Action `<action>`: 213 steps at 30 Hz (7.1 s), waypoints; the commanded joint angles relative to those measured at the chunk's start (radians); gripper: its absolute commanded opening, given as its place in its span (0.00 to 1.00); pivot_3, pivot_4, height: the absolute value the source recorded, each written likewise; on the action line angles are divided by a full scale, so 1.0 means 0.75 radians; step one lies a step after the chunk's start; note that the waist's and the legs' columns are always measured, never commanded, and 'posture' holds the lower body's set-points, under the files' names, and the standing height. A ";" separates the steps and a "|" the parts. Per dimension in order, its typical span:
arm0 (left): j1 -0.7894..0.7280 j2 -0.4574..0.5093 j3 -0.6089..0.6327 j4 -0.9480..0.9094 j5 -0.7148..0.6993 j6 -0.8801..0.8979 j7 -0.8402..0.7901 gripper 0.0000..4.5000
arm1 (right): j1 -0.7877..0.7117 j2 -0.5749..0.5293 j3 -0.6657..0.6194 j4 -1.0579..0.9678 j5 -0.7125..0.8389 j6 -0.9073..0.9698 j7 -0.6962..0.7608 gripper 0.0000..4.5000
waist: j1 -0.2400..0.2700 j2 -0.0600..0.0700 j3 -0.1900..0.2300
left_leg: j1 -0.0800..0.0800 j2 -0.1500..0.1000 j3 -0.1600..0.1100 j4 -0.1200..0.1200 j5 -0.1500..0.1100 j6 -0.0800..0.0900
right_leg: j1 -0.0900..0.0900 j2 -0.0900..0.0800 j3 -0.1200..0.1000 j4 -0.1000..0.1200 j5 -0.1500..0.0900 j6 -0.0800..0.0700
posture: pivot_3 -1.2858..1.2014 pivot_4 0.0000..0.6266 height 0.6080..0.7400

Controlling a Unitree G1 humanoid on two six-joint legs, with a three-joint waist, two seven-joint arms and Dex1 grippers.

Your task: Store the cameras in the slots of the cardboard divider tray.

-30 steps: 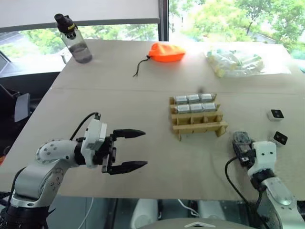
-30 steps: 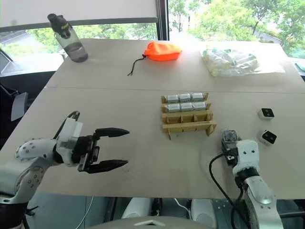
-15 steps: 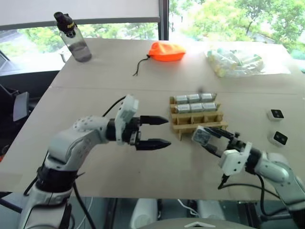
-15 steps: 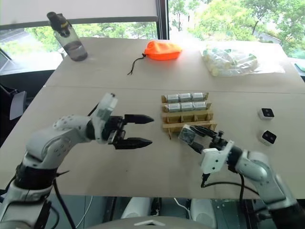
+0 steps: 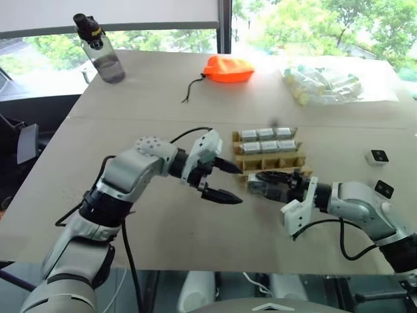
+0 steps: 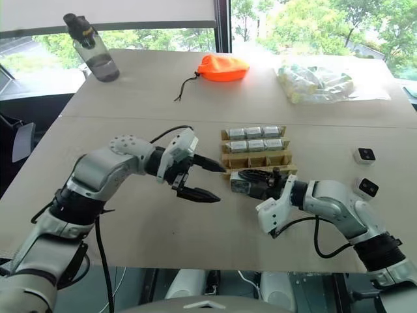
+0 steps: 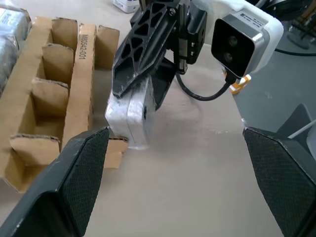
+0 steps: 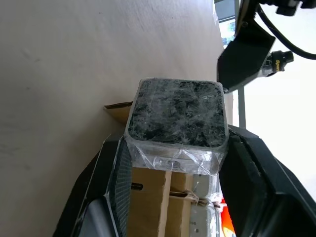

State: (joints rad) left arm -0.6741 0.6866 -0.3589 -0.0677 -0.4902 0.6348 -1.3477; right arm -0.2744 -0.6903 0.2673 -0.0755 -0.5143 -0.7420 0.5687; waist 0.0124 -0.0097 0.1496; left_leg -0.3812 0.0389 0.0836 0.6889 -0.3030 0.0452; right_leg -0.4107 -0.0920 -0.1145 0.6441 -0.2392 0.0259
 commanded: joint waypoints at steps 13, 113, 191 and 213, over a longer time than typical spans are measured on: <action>-0.089 -0.066 -0.035 0.152 0.153 -0.105 -0.129 1.00 | -0.075 0.059 0.065 -0.055 -0.087 -0.032 -0.049 0.43 | -0.001 -0.001 0.001 | 0.000 0.001 0.000 0.000 0.000 -0.001 | 0.000 0.001 0.000 0.001 0.000 0.000 | 0.52 0.24 0.89; -0.241 -0.323 -0.009 0.424 0.562 -0.374 -0.021 0.78 | 1.118 0.327 -0.542 -0.428 1.470 0.645 0.399 0.99 | 0.004 -0.003 0.002 | 0.001 0.000 -0.005 0.003 0.000 0.001 | 0.002 0.000 -0.002 0.006 0.000 -0.001 | 0.52 0.24 0.89; 0.286 0.053 0.510 -0.446 -0.440 0.160 0.361 1.00 | -0.067 -0.291 -0.668 0.632 1.166 0.852 1.078 0.41 | -0.002 0.000 0.003 | 0.008 0.001 0.000 0.004 0.001 -0.001 | 0.004 -0.004 0.009 0.013 0.000 -0.001 | 0.52 0.24 0.89; -0.427 -0.357 0.072 0.325 0.070 0.071 0.323 1.00 | -0.332 0.040 -0.256 0.258 -0.154 -0.192 -0.030 0.41 | 0.001 -0.001 0.004 | -0.002 -0.001 0.001 0.004 0.002 -0.003 | 0.001 -0.004 -0.006 0.006 0.000 0.000 | 0.52 0.24 0.89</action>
State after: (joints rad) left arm -0.9693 0.4212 -0.3025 0.1780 -0.4546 0.7081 -1.0913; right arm -0.5082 -0.6566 0.0794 0.1677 -0.5809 -0.8795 0.6117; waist 0.0130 -0.0106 0.1528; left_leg -0.3826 0.0377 0.0845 0.6922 -0.3016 0.0432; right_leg -0.4099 -0.0950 -0.1187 0.6490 -0.2389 0.0257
